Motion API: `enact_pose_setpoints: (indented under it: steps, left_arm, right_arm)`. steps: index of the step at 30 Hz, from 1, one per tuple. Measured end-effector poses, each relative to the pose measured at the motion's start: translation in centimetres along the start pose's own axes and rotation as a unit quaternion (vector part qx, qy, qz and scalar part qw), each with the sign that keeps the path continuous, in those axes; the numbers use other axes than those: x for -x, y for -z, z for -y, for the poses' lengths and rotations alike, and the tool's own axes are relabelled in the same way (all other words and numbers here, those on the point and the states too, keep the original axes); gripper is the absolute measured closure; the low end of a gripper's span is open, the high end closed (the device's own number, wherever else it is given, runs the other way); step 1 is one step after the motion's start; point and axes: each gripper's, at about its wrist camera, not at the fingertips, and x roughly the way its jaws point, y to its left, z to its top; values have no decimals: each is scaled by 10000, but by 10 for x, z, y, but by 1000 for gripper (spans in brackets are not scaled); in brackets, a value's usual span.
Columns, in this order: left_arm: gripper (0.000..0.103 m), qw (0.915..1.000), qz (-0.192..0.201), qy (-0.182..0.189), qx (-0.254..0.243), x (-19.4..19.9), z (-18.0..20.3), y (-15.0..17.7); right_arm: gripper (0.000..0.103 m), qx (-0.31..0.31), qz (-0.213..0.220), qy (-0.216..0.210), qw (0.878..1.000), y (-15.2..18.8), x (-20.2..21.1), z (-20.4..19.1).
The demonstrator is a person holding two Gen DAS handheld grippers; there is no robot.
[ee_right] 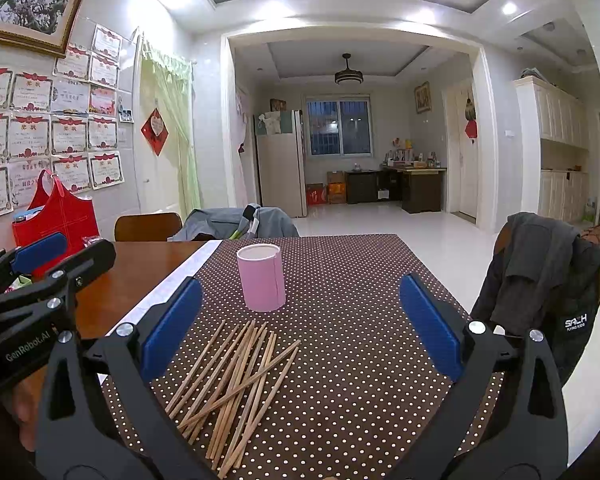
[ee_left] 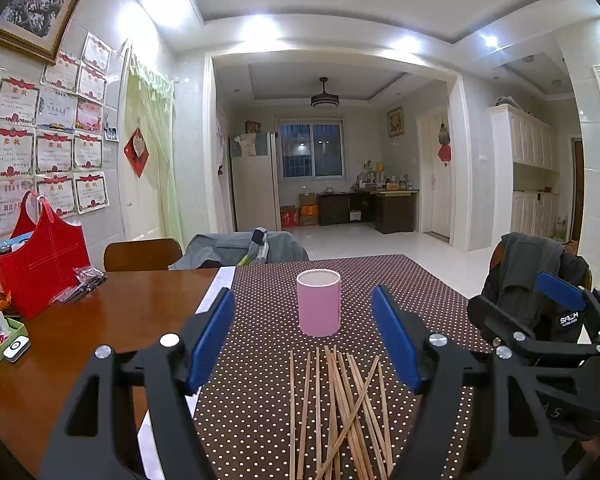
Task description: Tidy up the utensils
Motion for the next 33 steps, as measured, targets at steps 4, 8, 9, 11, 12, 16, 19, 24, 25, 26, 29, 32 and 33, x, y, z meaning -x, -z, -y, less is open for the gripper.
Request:
enact_pose_setpoints:
  steps: [4,8,9,11,12,16,19,24,25,26,29,32,33]
  left_arm:
    - [33,10000,-74,-2,5,0,1,-1]
    - [33,9999,-120,-5,20,-1,1,-1]
    - [33,9999,-126,-9,18,-1,1,-1]
    - [33,9999,-147,-18,10,-3,1,-1]
    - [33,9999,-161,-18,8,-4,1,-2]
    - [33,9997,-223,-35,-12,-6,2,-1]
    - [33,9995,-303,-36,5,-9,2,-1]
    - [33,9987,-500,-45,31,-19,2,0]
    - [33,9983,-573,-41,20,-22,2,1]
    - [33,9979,-643,-38,1,-25,2,3]
    - [33,9960,-886,-20,-86,-37,5,9]
    - [33,9913,-1306,43,-140,-53,6,16]
    - [33,9901,-1399,72,-136,-57,7,19]
  right_arm:
    - [6,-6,-55,7,10000,0,-2,0]
    - [6,-15,-84,7,10000,1,-4,1]
    - [6,-15,-95,5,10000,1,-5,1]
    - [6,-22,-135,-3,9999,1,-7,2]
    - [6,-24,-149,-8,9999,1,-7,2]
    - [6,-28,-203,-18,9998,3,-10,3]
    - [6,-37,-251,-23,9997,3,-13,4]
    - [6,-69,-394,-19,9992,7,-20,5]
    - [6,-71,-430,-20,9990,9,-22,6]
    - [6,-79,-494,-11,9987,10,-25,7]
    - [6,-90,-673,18,9977,16,-33,10]
    - [6,-7,-846,87,9964,23,-42,10]
    - [6,20,-915,109,9957,26,-45,11]
